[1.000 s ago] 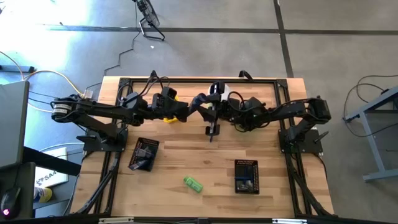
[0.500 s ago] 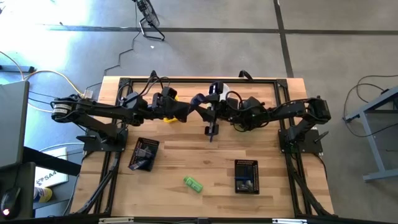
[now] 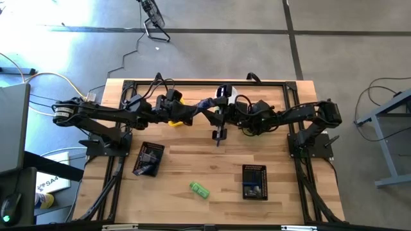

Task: Pick & Place Travel size toiletries
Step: Put the shave cream into the left black bin

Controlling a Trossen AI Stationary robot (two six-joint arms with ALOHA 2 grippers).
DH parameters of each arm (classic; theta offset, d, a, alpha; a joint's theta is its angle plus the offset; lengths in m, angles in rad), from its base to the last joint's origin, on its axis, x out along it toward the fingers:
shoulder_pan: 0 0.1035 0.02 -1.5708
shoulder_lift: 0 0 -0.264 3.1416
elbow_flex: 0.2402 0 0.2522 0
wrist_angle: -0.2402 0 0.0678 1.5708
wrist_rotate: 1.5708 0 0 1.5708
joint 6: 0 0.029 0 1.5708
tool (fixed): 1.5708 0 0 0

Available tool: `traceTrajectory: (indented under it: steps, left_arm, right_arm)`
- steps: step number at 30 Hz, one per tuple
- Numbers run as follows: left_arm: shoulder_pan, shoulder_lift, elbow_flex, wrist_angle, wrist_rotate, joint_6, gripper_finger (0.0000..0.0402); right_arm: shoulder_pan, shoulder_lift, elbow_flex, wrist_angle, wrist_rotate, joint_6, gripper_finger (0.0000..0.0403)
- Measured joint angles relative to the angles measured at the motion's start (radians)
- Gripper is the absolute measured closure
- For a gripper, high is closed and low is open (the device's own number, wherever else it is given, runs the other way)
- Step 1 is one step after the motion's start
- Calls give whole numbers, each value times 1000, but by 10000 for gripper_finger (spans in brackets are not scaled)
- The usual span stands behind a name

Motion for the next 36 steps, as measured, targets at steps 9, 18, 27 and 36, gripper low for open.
traceTrajectory:
  steps: [9,18,27,36]
  left_arm:
    - [0,0,0,1,2,2,357]
    - [0,2,0,22,2,3,357]
    - [0,2,0,41,2,15,358]
    - [0,2,0,70,3,35,373]
  right_arm:
    - [0,0,0,7,1,-2,298]
    - [0,0,0,-7,3,0,297]
    - [1,-2,0,-27,4,53,243]
    - [0,0,0,-84,7,55,158]
